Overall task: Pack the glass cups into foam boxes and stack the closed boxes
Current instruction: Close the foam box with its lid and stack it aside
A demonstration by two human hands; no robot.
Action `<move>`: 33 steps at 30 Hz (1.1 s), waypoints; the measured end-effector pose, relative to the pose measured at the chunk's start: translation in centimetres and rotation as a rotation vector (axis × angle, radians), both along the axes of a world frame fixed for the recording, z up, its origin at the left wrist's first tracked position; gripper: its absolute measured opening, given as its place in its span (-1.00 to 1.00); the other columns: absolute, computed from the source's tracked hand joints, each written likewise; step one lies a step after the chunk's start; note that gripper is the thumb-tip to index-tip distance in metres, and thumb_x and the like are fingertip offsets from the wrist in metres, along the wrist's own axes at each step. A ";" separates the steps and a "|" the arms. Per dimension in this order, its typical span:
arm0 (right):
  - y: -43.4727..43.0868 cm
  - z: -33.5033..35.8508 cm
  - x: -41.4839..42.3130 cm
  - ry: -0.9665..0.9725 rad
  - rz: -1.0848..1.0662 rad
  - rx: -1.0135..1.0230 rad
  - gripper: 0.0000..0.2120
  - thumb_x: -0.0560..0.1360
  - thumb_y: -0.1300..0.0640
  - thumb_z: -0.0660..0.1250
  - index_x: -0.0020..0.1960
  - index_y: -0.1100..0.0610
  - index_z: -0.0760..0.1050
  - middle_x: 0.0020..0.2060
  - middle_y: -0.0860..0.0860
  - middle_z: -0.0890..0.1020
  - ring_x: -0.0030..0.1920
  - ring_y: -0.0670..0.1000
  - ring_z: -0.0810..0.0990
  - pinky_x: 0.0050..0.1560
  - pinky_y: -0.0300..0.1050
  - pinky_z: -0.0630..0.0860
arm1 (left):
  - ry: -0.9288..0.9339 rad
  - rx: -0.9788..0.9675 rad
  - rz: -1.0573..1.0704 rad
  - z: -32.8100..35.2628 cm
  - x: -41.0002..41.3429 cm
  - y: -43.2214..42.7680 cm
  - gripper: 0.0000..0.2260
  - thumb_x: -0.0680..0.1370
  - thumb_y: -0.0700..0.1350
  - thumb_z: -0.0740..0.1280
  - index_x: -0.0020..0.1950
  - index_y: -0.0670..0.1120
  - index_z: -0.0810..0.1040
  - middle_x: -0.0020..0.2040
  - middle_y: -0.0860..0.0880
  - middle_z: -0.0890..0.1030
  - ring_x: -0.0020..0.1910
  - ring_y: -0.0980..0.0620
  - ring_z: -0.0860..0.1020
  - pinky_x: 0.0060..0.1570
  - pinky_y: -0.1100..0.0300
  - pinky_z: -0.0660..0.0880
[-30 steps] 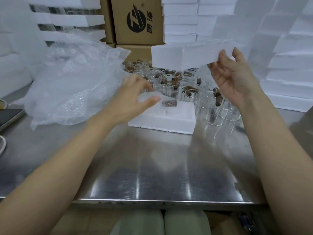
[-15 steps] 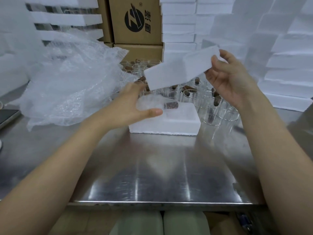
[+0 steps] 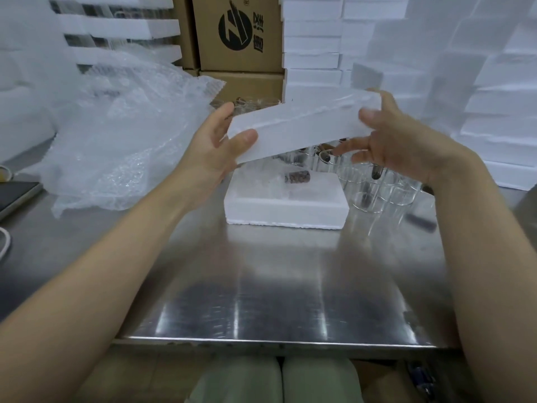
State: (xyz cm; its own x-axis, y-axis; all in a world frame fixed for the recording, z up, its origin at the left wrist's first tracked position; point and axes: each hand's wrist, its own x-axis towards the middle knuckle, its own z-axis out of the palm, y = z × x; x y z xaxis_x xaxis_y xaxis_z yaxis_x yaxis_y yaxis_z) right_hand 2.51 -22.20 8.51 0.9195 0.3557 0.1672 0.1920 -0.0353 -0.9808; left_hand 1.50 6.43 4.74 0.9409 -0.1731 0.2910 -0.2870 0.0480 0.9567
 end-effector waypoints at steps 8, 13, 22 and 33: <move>-1.2 -0.1 -0.9 0.020 0.068 -0.240 -0.22 0.26 -0.01 0.57 0.33 -0.16 0.21 0.09 -0.18 0.65 0.05 -0.18 0.64 -0.04 -0.28 0.59 | -0.047 0.206 -0.060 0.0 0.9 2.8 -0.10 0.31 0.07 0.57 0.54 -0.07 0.22 0.35 0.25 0.44 0.34 0.28 0.41 0.25 0.27 0.44; -0.6 -0.5 -1.1 0.065 0.120 -0.496 0.02 0.19 -0.20 0.58 0.46 -0.36 0.05 0.43 -0.23 0.30 0.39 -0.20 0.33 0.26 -0.25 0.39 | -0.059 0.362 -0.126 -0.5 1.2 3.2 -0.20 0.35 -0.07 0.53 0.52 -0.11 0.26 0.37 0.15 0.45 0.29 0.31 0.45 0.19 0.35 0.45; 1.0 -0.2 -1.4 -0.161 0.108 -0.729 -0.37 0.14 -0.29 0.53 0.20 -0.39 0.49 0.18 -0.51 0.44 0.24 -0.45 0.34 0.21 -0.32 0.28 | -0.046 0.439 -0.181 -0.4 1.0 3.5 -0.20 0.30 0.00 0.51 0.50 0.07 0.29 0.34 0.34 0.40 0.30 0.41 0.39 0.18 0.44 0.40; 1.6 -0.5 -1.6 -0.145 0.128 -0.785 -0.41 0.23 -0.24 0.46 0.26 -0.38 0.46 0.44 -0.37 0.24 0.39 -0.35 0.15 0.35 -0.22 0.06 | 0.004 0.545 -0.208 -0.7 1.0 4.0 -0.26 0.27 -0.06 0.53 0.42 0.11 0.36 0.27 0.40 0.39 0.12 0.58 0.40 -0.05 0.63 0.35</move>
